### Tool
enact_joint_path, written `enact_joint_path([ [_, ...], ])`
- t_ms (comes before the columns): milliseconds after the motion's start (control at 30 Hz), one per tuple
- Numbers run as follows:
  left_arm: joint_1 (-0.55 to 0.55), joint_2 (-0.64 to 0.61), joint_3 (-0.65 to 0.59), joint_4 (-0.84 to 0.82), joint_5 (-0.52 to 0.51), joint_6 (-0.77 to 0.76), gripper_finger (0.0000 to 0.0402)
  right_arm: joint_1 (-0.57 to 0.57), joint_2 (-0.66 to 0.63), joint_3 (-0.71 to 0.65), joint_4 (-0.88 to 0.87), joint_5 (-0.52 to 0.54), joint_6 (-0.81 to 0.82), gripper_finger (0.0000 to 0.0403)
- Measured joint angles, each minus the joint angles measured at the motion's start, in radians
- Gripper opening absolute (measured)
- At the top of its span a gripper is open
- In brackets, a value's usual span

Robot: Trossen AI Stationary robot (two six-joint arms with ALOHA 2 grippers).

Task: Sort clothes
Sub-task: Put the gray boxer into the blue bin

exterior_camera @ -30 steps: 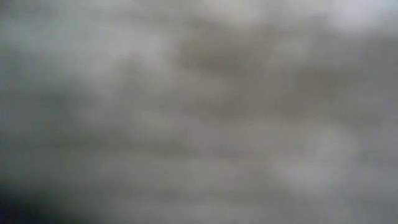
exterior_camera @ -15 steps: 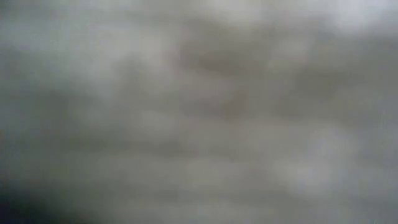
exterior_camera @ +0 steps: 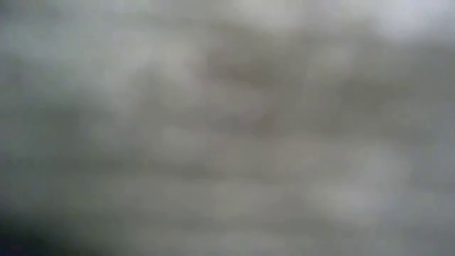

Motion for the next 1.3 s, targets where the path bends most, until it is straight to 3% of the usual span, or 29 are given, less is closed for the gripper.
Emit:
enact_joint_path([
  [100,0.000,0.000,0.000,-0.003,0.000,0.007,0.0087,0.074,0.001,-0.024,-0.057,-0.102,0.052,0.0127],
  [267,0.000,-0.002,0.000,-0.006,-0.018,0.009,0.0087,0.251,0.002,-0.171,0.048,0.045,0.053,0.0113],
  [400,0.000,-0.003,0.000,-0.005,-0.028,0.009,0.0087,0.317,0.003,-0.350,0.206,0.110,0.052,0.0103],
  [633,0.000,-0.004,0.000,-0.002,-0.035,0.006,0.0087,0.236,0.003,-0.614,0.461,0.295,0.054,0.0080],
  [800,-0.012,-0.054,0.000,-0.062,-0.168,-0.032,0.0087,0.125,0.002,-0.670,0.440,0.429,0.059,0.0062],
  [1033,-0.065,-0.134,0.000,-0.299,-0.288,-0.224,0.0087,0.065,-0.003,-0.673,0.386,0.306,0.123,0.0044],
  [1167,-0.103,-0.126,-0.009,-0.423,-0.314,-0.368,0.0087,0.141,-0.005,-0.673,0.329,0.195,0.195,0.0040],
  [1300,-0.117,-0.118,-0.063,-0.471,-0.315,-0.476,0.0087,0.257,-0.013,-0.673,0.280,0.217,0.257,0.0039],
])
